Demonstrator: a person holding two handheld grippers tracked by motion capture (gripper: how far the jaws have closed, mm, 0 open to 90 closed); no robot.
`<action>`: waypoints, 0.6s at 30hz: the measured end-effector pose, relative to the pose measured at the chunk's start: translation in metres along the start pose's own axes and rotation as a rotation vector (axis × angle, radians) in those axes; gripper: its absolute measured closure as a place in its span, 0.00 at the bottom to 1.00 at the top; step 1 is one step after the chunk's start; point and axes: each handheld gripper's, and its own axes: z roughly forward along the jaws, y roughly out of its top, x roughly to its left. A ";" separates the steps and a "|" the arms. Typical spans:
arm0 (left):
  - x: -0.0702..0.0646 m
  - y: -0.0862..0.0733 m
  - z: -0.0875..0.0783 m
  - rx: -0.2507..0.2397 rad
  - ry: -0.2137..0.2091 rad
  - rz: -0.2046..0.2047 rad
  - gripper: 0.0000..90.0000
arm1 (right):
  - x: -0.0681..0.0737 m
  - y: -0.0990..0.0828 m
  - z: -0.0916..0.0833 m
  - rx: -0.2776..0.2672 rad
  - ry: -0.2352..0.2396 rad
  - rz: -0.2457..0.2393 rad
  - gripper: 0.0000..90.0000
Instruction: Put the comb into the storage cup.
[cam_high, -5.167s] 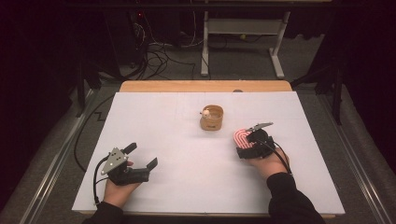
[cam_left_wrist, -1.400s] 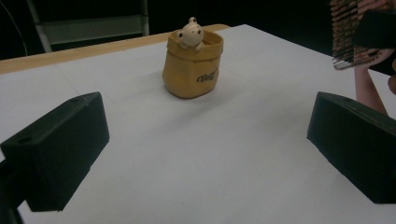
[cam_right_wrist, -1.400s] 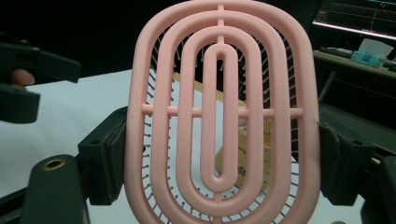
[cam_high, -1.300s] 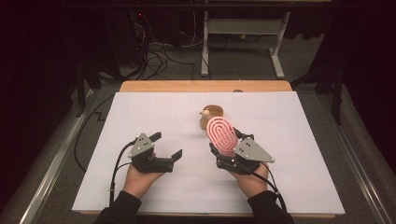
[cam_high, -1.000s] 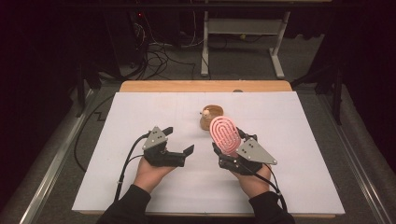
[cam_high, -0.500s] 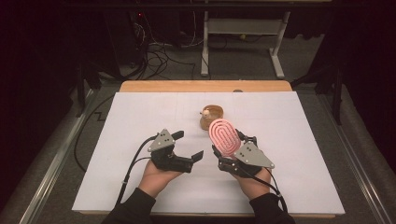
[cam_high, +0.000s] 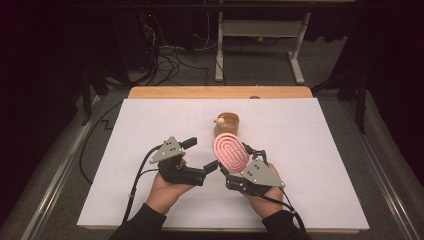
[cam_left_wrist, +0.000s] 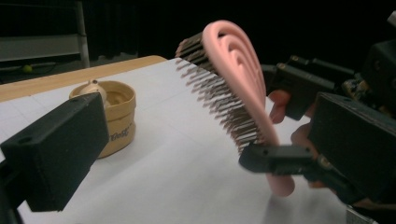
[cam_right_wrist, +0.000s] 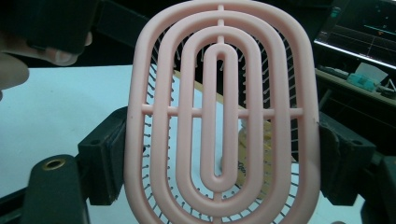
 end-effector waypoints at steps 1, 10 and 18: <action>0.000 0.000 0.000 0.001 0.001 -0.001 0.00 | 0.003 0.000 0.001 0.001 0.008 -0.007 0.23; 0.003 -0.003 0.004 0.028 -0.017 -0.034 0.00 | 0.018 0.005 0.003 -0.016 0.048 -0.021 0.23; 0.006 -0.007 0.010 0.055 -0.044 -0.058 0.00 | 0.024 0.007 0.003 -0.022 0.060 -0.034 0.23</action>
